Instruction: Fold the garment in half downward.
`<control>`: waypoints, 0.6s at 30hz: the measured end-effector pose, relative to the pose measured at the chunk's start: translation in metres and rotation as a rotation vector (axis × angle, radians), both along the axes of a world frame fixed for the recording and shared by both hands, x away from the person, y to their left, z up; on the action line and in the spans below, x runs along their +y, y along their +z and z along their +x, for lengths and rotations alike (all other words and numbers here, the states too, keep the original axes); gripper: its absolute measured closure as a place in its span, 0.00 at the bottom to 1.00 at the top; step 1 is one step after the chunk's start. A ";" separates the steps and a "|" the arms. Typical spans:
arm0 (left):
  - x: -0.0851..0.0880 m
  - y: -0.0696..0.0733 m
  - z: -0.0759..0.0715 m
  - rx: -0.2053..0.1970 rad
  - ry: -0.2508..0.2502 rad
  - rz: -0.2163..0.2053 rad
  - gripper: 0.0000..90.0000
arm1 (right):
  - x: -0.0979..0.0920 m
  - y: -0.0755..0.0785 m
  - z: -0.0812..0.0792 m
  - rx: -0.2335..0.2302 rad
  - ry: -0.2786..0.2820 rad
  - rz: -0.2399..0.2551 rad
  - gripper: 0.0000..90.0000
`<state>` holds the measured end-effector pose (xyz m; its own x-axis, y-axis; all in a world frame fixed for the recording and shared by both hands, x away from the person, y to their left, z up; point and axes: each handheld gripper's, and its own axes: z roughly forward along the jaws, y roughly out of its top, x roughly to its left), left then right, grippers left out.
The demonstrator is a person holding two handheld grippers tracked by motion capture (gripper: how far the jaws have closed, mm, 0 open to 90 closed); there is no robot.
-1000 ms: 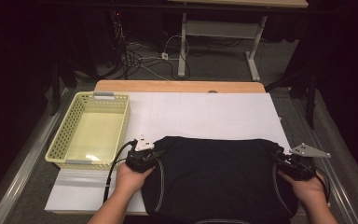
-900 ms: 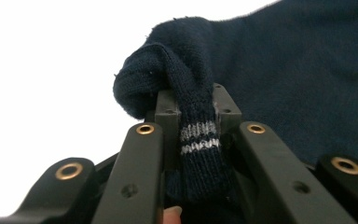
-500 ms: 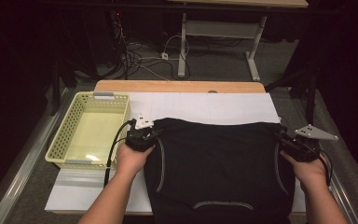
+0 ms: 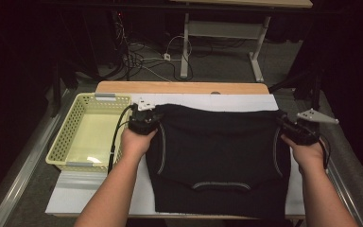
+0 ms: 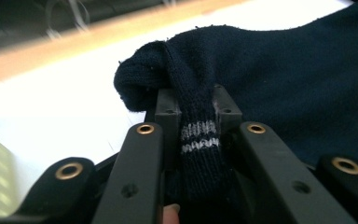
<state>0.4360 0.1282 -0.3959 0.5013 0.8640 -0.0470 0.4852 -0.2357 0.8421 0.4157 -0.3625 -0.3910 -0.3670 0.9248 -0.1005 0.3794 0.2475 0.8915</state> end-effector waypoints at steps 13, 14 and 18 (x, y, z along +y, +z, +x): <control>-0.009 -0.032 -0.019 0.085 -0.035 0.000 0.43 | -0.018 -0.015 -0.015 0.064 -0.034 0.018 0.58; -0.008 -0.038 -0.024 0.096 -0.046 -0.017 0.43 | -0.020 -0.018 -0.022 0.070 -0.032 0.021 0.58; -0.007 -0.059 -0.050 0.103 -0.096 -0.034 0.43 | -0.024 -0.028 -0.051 0.083 -0.010 -0.001 0.58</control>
<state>0.3857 0.1208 -0.4544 0.5725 0.8094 -0.1311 0.5458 -0.2569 0.7975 0.3651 -0.3860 -0.4194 -0.3651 0.9283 -0.0711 0.4547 0.2444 0.8565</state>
